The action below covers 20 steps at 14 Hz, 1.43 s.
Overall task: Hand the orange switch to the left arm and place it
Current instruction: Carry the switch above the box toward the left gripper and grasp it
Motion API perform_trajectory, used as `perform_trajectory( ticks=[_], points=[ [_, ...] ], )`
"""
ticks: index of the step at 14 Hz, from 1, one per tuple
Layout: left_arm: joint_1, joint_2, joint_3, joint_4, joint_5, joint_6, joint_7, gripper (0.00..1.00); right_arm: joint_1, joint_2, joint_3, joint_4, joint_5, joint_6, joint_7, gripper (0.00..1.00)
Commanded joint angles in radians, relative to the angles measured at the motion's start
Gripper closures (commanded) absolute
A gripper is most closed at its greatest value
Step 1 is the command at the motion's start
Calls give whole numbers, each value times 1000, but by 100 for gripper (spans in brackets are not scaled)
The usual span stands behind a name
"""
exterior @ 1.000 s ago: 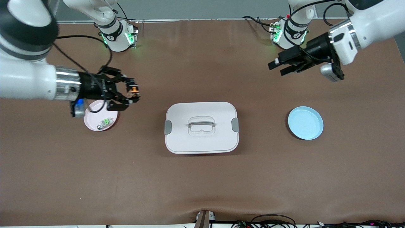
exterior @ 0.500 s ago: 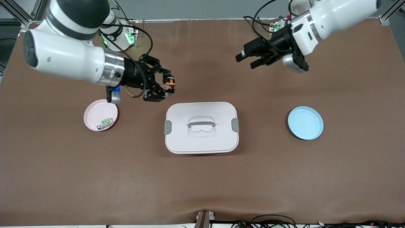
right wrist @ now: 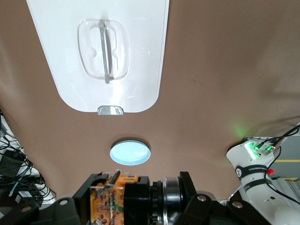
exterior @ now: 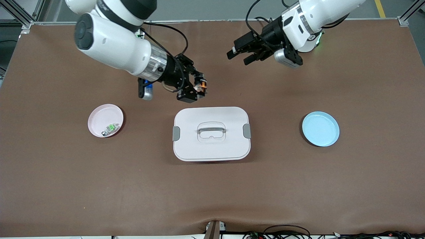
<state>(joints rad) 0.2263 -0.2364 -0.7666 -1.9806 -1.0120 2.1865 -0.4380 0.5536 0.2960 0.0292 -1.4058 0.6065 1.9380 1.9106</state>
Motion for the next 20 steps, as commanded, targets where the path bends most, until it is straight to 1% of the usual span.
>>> perform_trajectory(
  ticks=[1,3,4,6,8,10,14,16,17,20],
  points=[
    [8,38,-58,22,-16,76,-33,0,25,12,-11,15,-11,33,45,100],
    [8,63,-86,20,-16,122,-31,0,28,12,-11,16,-13,32,57,100],
    [8,72,-89,20,-16,130,-30,0,28,11,-9,13,-14,26,57,100],
    [7,115,-89,31,4,133,-5,0,49,-6,-11,-27,-14,28,65,100],
    [2,176,-91,77,53,133,4,0,63,-17,-12,-33,-16,26,88,100],
    [-4,218,-92,106,99,133,2,0,81,-35,-11,-54,-39,30,100,100],
    [-22,241,-97,109,105,147,4,0,109,-35,-11,-51,-40,48,142,100],
    [-27,250,-97,109,140,147,4,0,108,-37,-11,-48,-40,50,143,100],
    [-44,253,-97,108,144,148,4,0,108,-35,-11,-47,-37,50,145,100],
    [-50,256,-97,101,144,150,5,0,103,-34,-12,-36,-28,50,172,100]
  ],
)
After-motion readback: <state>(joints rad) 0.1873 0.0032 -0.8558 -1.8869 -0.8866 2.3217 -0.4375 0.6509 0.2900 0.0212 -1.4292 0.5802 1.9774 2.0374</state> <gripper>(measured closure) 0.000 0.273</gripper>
